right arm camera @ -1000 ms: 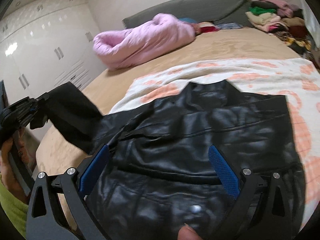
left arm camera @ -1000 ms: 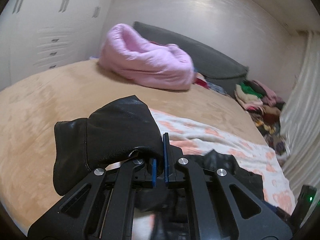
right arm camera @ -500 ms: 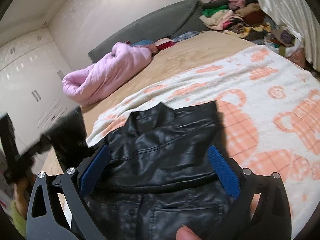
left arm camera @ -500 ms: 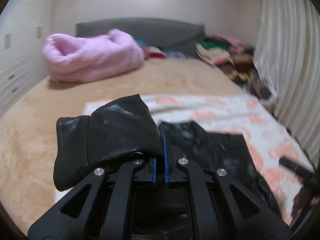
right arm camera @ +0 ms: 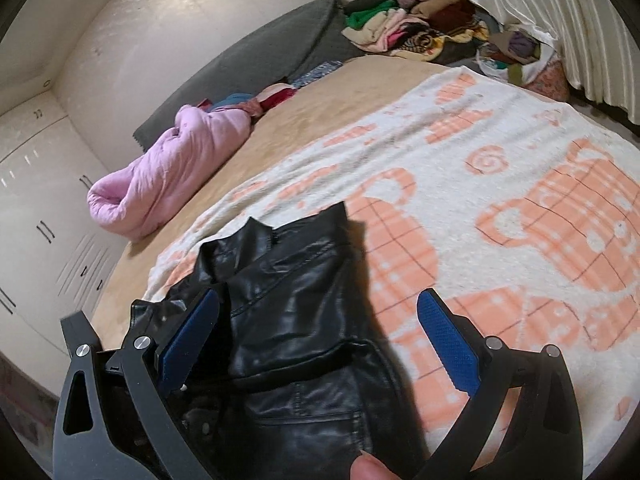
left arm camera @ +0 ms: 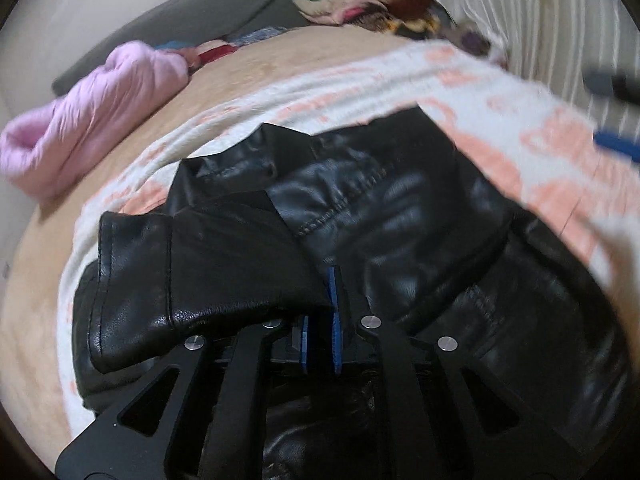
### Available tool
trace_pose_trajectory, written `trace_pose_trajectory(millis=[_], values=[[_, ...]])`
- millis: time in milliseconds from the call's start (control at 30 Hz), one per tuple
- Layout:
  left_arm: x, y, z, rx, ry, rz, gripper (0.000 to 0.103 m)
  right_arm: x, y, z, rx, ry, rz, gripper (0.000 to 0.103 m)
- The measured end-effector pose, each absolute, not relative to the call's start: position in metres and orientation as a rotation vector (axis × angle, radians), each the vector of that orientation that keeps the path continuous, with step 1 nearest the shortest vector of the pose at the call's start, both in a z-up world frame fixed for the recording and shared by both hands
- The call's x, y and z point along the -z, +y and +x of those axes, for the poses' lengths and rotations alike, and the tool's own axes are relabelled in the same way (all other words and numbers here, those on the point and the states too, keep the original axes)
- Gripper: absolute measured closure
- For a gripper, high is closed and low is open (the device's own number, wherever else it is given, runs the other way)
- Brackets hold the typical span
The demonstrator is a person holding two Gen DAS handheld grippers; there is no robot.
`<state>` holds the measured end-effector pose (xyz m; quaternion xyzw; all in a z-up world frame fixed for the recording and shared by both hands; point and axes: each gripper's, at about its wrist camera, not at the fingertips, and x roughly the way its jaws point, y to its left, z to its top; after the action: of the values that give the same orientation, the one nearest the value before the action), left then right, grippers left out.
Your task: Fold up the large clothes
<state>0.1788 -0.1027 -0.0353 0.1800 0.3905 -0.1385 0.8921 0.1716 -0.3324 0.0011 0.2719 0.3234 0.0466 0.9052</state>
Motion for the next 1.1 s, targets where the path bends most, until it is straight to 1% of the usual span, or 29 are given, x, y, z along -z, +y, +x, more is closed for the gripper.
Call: trace_pose_trajectory(millis=[33,100,133,167,200,300,367,433,467,500,600,733,900,1000,1067,1100], values=[[0.040,-0.106,0.177,0.291,0.813,0.406,0.095,0.001,-0.335,0.171,-0.089,0.670,0.566,0.004],[0.051,-0.114,0.175,0.301,0.828,0.469,0.081,0.003,-0.338,0.172,-0.078,0.674,0.572,0.004],[0.055,-0.117,0.171,0.306,0.824,0.495,0.077,0.003,-0.339,0.172,-0.076,0.675,0.574,0.004],[0.055,-0.119,0.169,0.311,0.817,0.513,0.067,0.004,-0.340,0.172,-0.072,0.676,0.575,0.004],[0.056,-0.121,0.166,0.310,0.806,0.532,0.060,0.005,-0.341,0.172,-0.068,0.678,0.575,0.004],[0.054,-0.125,0.156,0.334,0.778,0.557,0.048,0.007,-0.343,0.172,-0.061,0.682,0.575,0.004],[0.051,-0.128,0.151,0.352,0.759,0.567,0.048,0.008,-0.345,0.171,-0.055,0.681,0.576,0.004],[0.047,-0.130,0.147,0.362,0.740,0.576,0.044,0.007,-0.349,0.170,-0.043,0.677,0.577,0.004],[0.045,-0.131,0.145,0.378,0.741,0.572,0.038,0.007,-0.351,0.169,-0.039,0.675,0.579,0.004],[0.045,-0.132,0.143,0.395,0.741,0.578,0.035,0.007,-0.354,0.168,-0.033,0.672,0.581,0.004],[0.053,-0.140,0.148,0.399,0.770,0.658,0.035,0.006,-0.363,0.164,-0.012,0.661,0.593,0.004],[0.061,-0.162,0.145,0.378,0.722,0.916,0.035,0.005,-0.377,0.157,0.016,0.653,0.607,0.004],[0.080,-0.178,0.150,0.377,0.747,1.169,0.035,0.004,-0.392,0.149,0.055,0.632,0.634,0.004],[0.085,-0.181,0.152,0.382,0.755,1.201,0.035,0.004,-0.395,0.147,0.060,0.632,0.634,0.004],[0.080,-0.176,0.152,0.400,0.764,1.147,0.035,0.003,-0.393,0.148,0.049,0.632,0.629,0.004],[0.076,-0.174,0.151,0.415,0.773,1.114,0.033,0.003,-0.392,0.150,0.050,0.636,0.623,0.004]])
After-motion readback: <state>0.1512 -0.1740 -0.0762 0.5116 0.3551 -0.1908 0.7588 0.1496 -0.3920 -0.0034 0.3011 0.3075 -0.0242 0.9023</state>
